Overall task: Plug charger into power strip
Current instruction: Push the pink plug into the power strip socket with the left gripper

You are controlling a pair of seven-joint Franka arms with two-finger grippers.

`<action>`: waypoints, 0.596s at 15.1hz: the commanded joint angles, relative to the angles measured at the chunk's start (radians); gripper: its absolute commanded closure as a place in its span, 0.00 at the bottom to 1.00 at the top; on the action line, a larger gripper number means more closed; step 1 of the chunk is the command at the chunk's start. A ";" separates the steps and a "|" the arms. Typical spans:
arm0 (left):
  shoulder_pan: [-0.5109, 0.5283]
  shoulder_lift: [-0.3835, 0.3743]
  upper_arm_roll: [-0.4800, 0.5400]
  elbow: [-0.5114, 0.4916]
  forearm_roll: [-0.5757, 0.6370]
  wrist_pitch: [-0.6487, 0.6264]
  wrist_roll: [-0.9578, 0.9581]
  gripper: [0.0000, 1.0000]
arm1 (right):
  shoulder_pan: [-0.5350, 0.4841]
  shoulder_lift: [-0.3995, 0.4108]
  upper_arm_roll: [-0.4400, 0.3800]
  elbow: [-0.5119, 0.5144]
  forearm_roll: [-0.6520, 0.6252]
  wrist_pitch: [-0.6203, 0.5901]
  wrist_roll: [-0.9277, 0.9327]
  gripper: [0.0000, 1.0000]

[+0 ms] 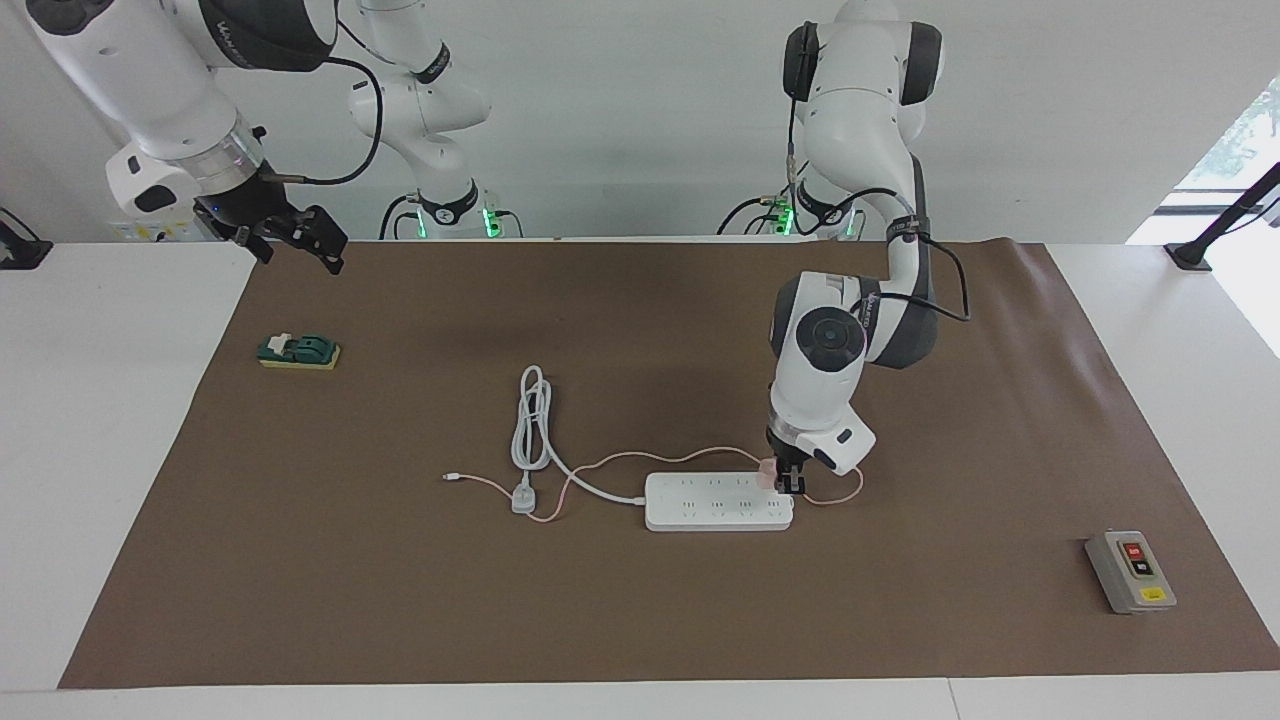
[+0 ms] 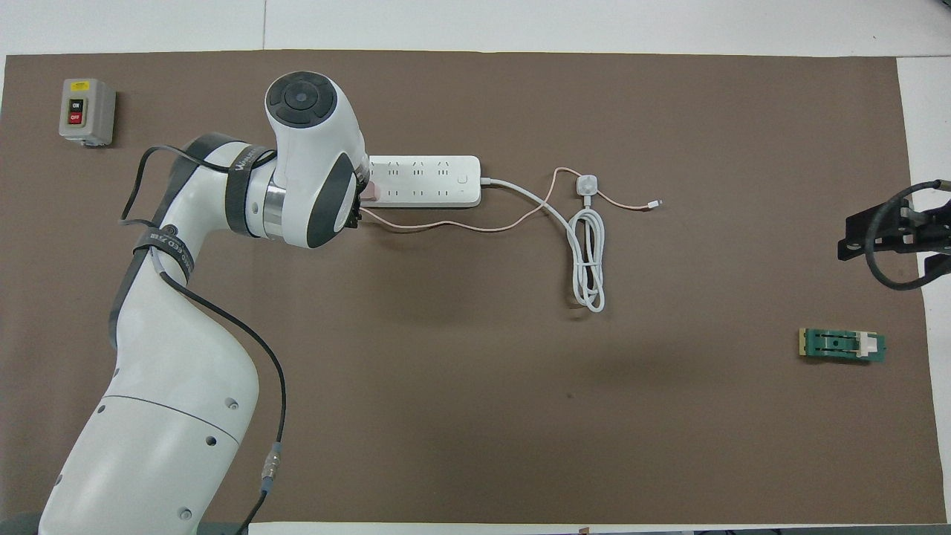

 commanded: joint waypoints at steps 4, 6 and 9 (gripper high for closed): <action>0.029 -0.035 -0.002 0.058 -0.016 -0.131 0.063 0.00 | -0.003 -0.015 0.001 -0.009 0.016 -0.007 -0.009 0.00; 0.046 -0.078 -0.001 0.059 -0.015 -0.172 0.089 0.00 | -0.003 -0.015 0.001 -0.009 0.016 -0.007 -0.009 0.00; 0.064 -0.155 -0.001 0.077 -0.013 -0.249 0.193 0.00 | -0.004 -0.015 0.001 -0.009 0.016 -0.007 -0.011 0.00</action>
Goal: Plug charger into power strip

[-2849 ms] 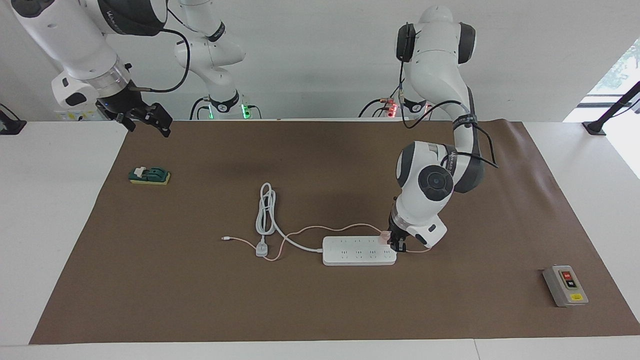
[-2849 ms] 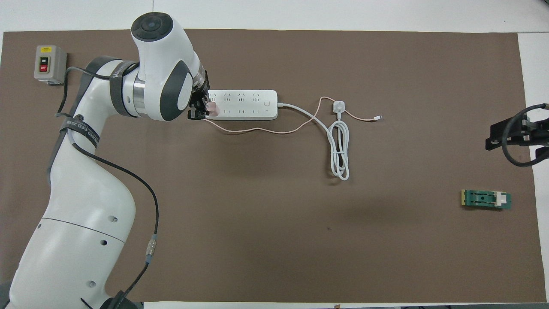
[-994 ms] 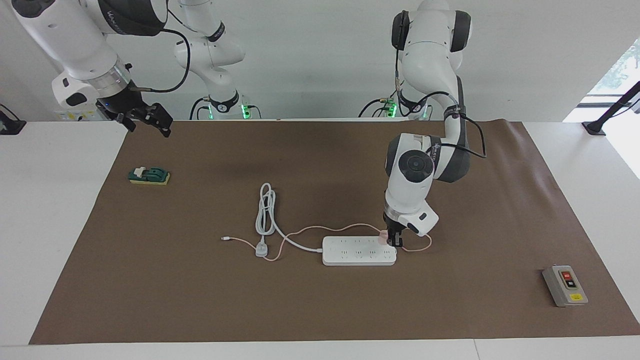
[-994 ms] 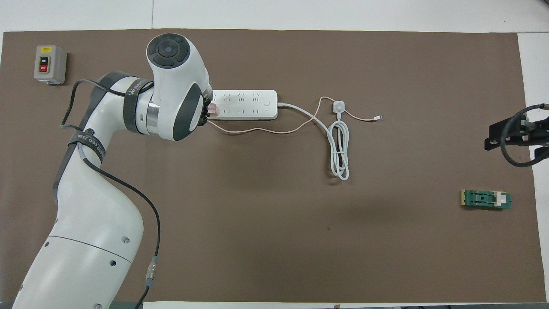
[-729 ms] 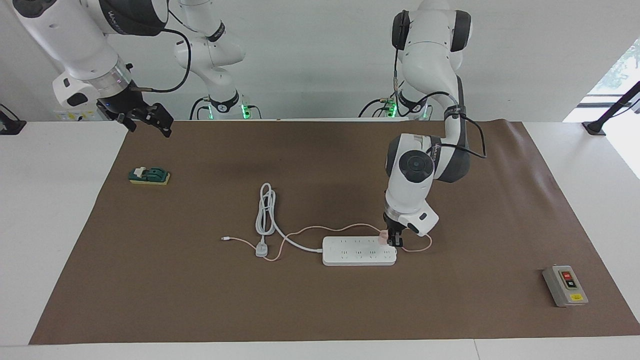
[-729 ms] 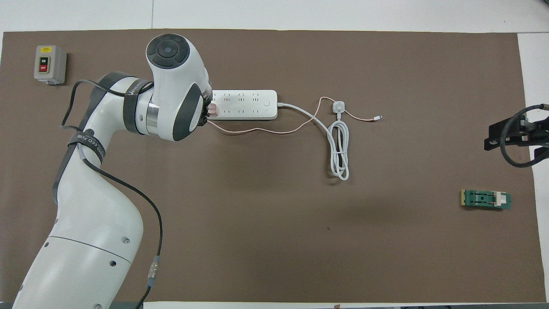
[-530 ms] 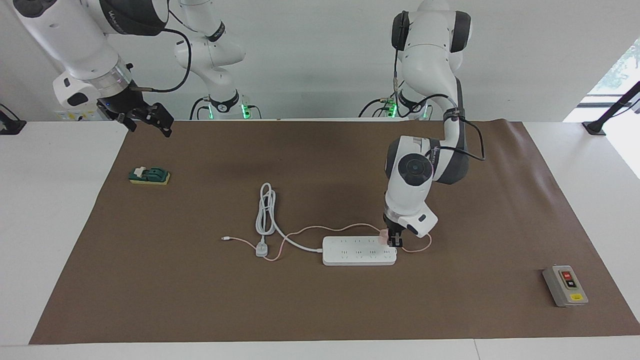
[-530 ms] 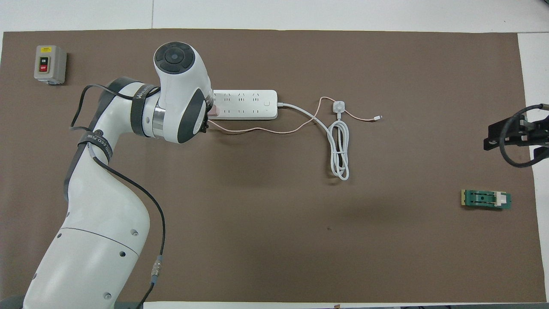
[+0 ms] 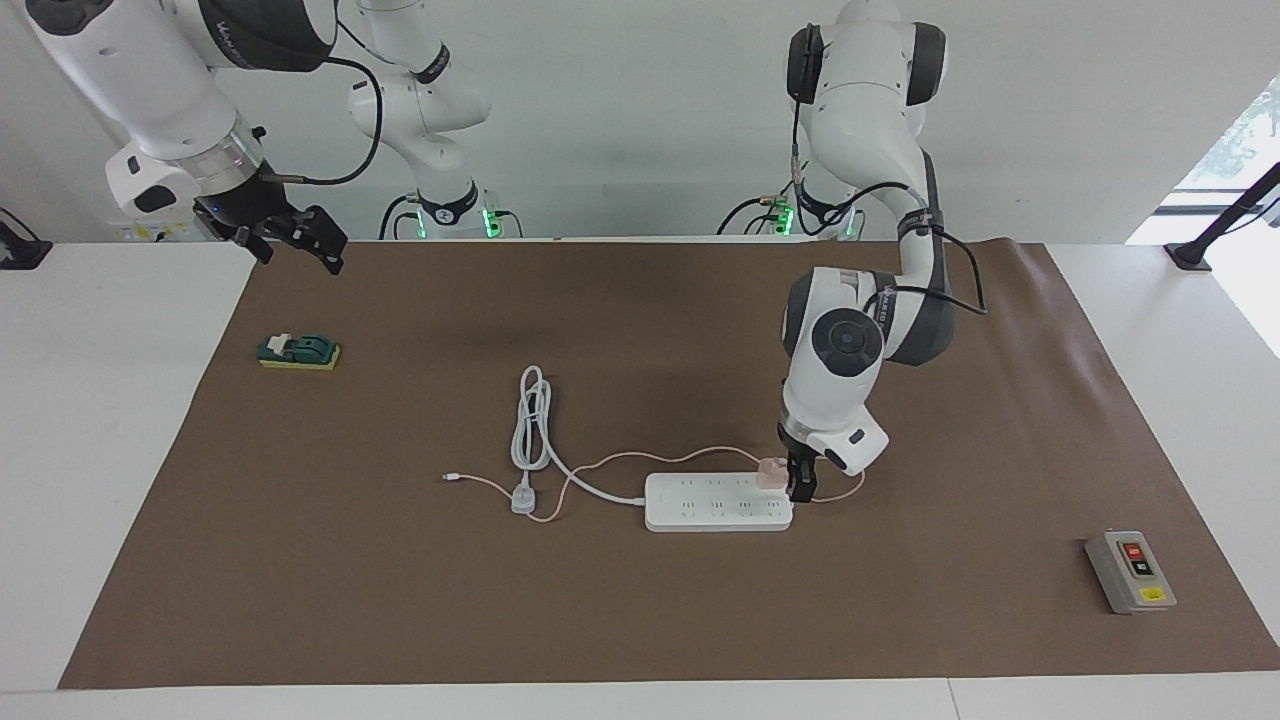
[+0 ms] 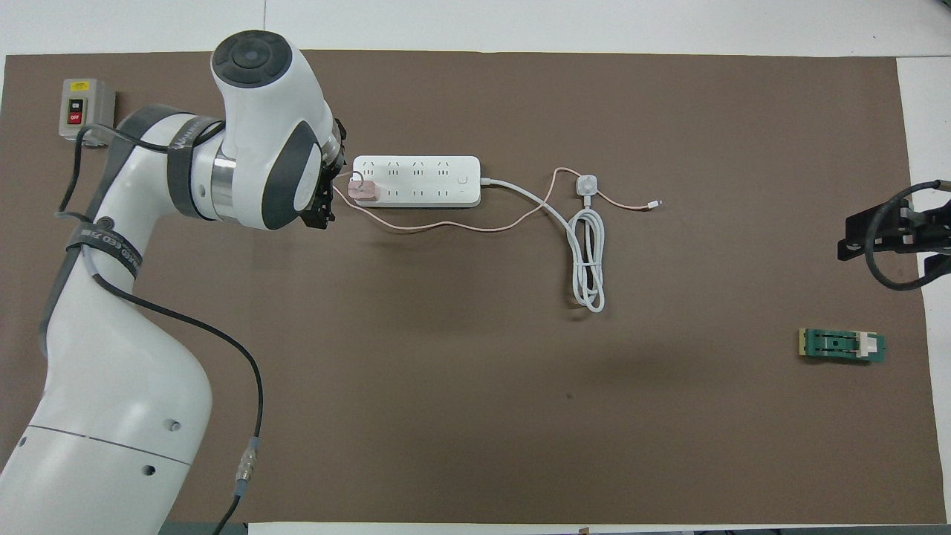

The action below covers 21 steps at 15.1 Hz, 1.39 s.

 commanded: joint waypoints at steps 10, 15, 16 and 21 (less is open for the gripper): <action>0.151 -0.283 0.207 0.043 0.003 -0.243 1.091 0.00 | -0.010 -0.015 0.001 -0.009 0.016 -0.005 -0.011 0.00; 0.151 -0.361 0.324 0.042 0.003 -0.295 1.386 0.00 | -0.013 -0.015 0.000 -0.010 0.016 -0.005 -0.008 0.00; 0.153 -0.363 0.338 0.045 0.002 -0.324 1.393 0.00 | -0.013 -0.015 0.000 -0.010 0.016 -0.005 -0.008 0.00; 0.501 -0.481 -0.073 0.011 0.123 -0.332 1.393 0.00 | -0.007 -0.013 0.000 -0.009 0.016 0.001 -0.011 0.00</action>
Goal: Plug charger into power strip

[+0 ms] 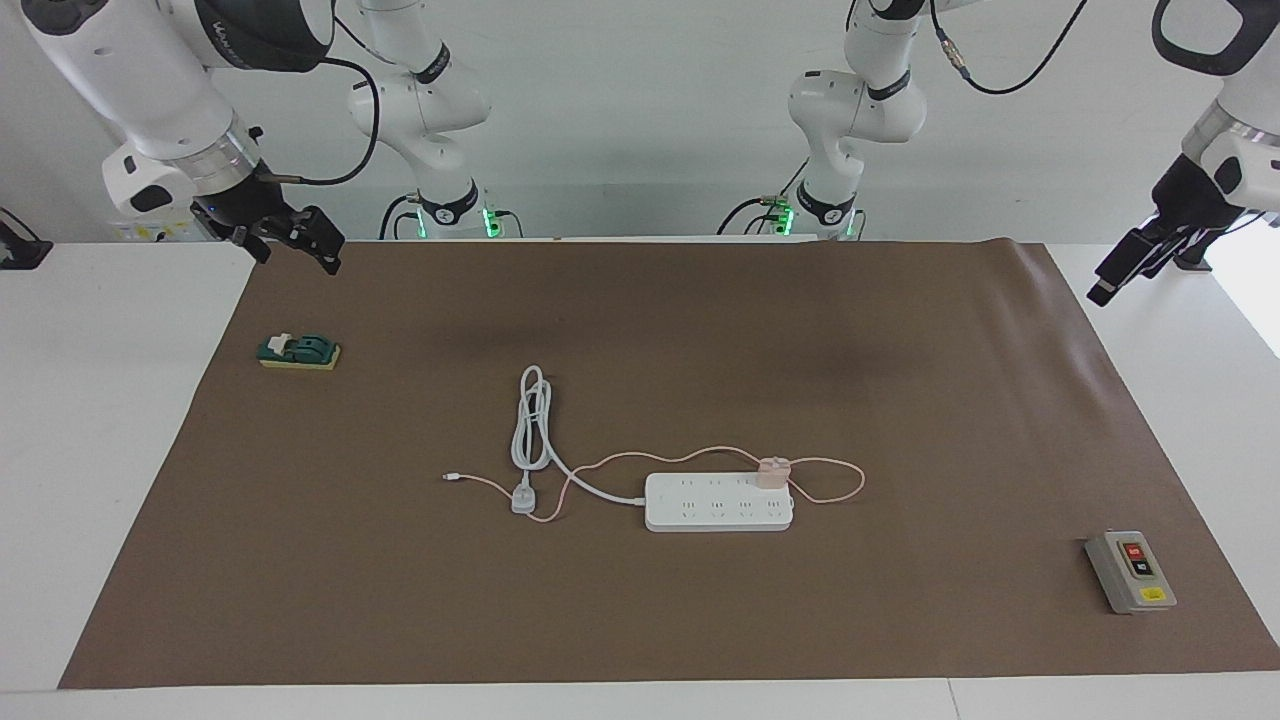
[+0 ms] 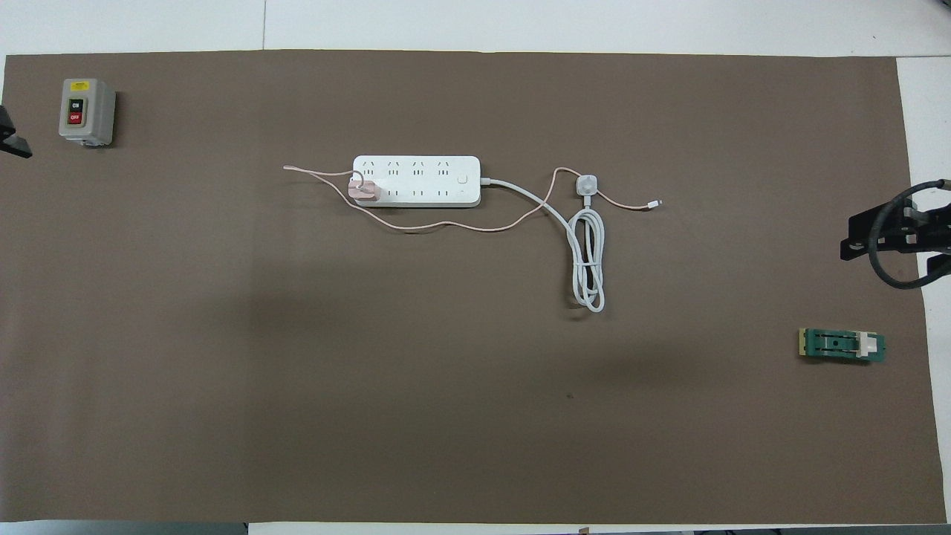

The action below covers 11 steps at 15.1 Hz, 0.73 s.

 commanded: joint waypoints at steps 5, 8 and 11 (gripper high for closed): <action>0.353 -0.135 -0.487 -0.192 0.068 0.016 0.013 0.00 | 0.001 -0.013 0.001 -0.009 0.016 0.002 -0.017 0.00; 0.300 -0.152 -0.487 -0.234 0.094 0.018 0.020 0.00 | 0.001 -0.013 0.002 -0.007 0.016 0.004 -0.018 0.00; 0.263 -0.154 -0.499 -0.257 0.119 -0.022 0.048 0.00 | 0.003 -0.013 0.002 -0.007 0.016 0.005 -0.018 0.00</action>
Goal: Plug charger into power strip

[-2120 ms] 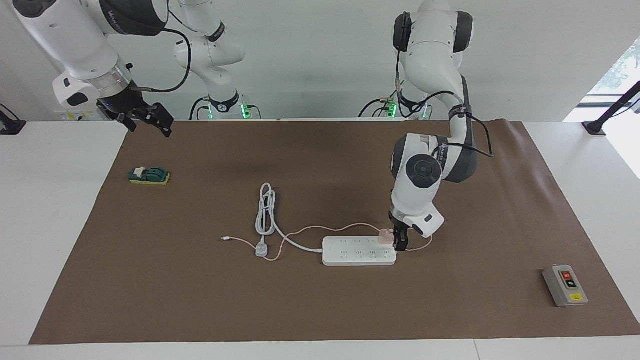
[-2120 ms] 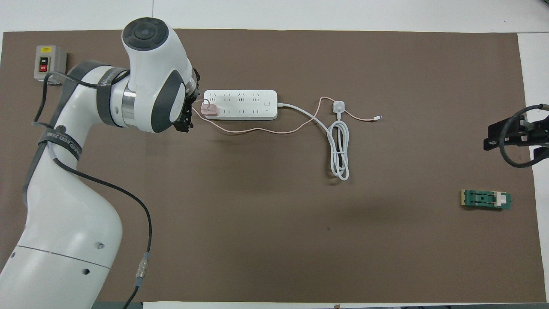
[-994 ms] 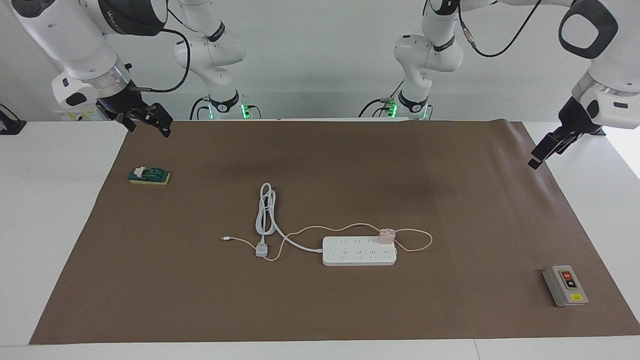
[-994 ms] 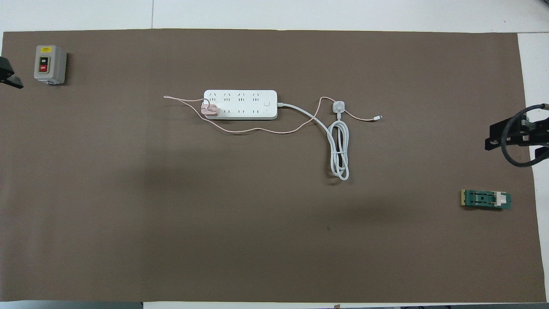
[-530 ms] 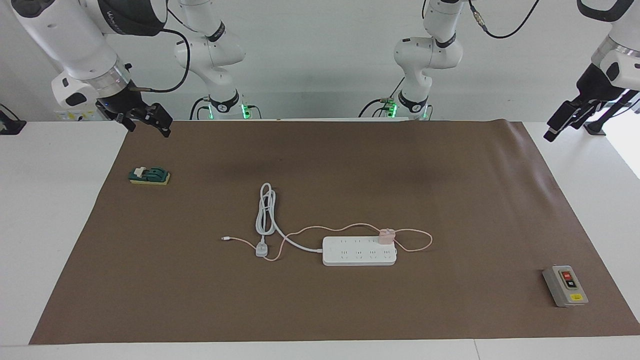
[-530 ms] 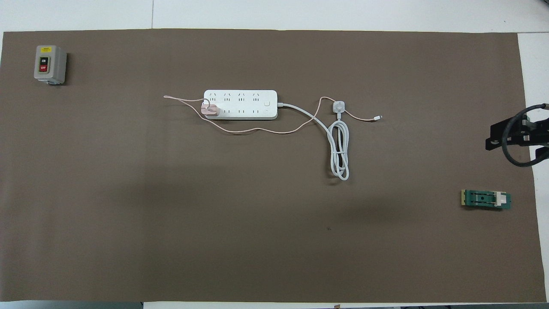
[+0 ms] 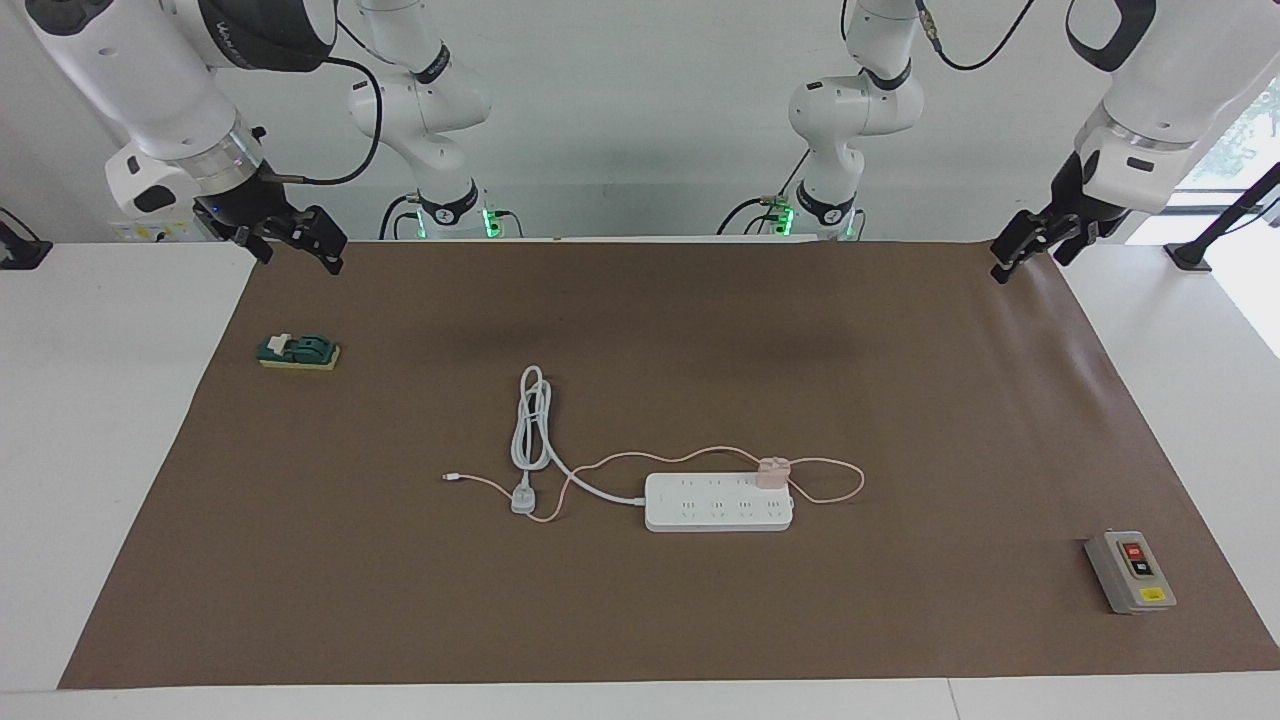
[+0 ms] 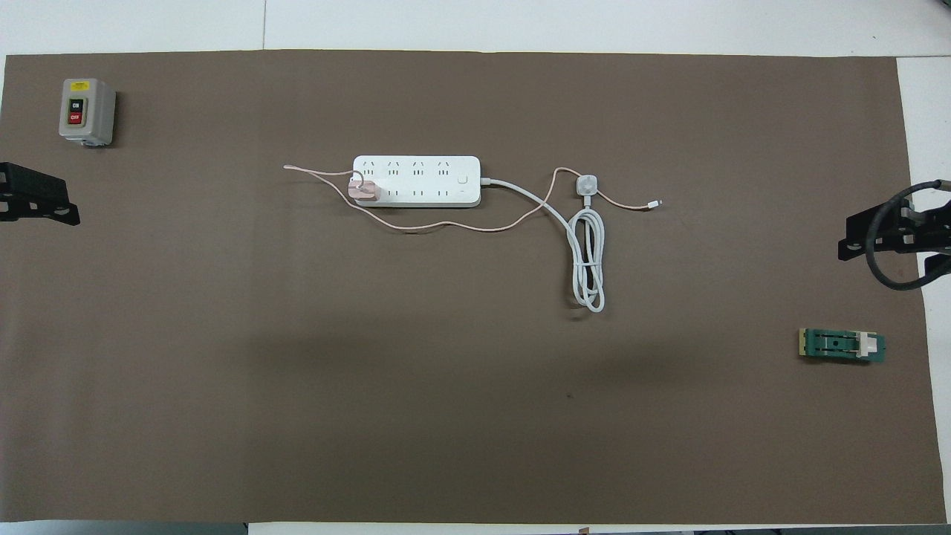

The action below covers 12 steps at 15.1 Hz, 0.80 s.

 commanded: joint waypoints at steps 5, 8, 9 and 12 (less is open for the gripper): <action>-0.038 -0.034 -0.046 -0.060 -0.003 -0.002 0.102 0.00 | -0.004 -0.013 0.001 -0.007 0.016 0.005 -0.020 0.00; -0.039 -0.032 -0.045 -0.063 -0.029 0.009 0.098 0.00 | -0.004 -0.013 0.001 -0.007 0.016 0.005 -0.020 0.00; -0.039 -0.031 -0.045 -0.063 -0.029 0.015 0.101 0.00 | -0.004 -0.013 0.000 -0.007 0.016 0.005 -0.020 0.00; -0.039 -0.032 -0.045 -0.060 -0.029 0.024 0.148 0.00 | -0.004 -0.013 0.001 -0.006 0.013 0.005 -0.020 0.00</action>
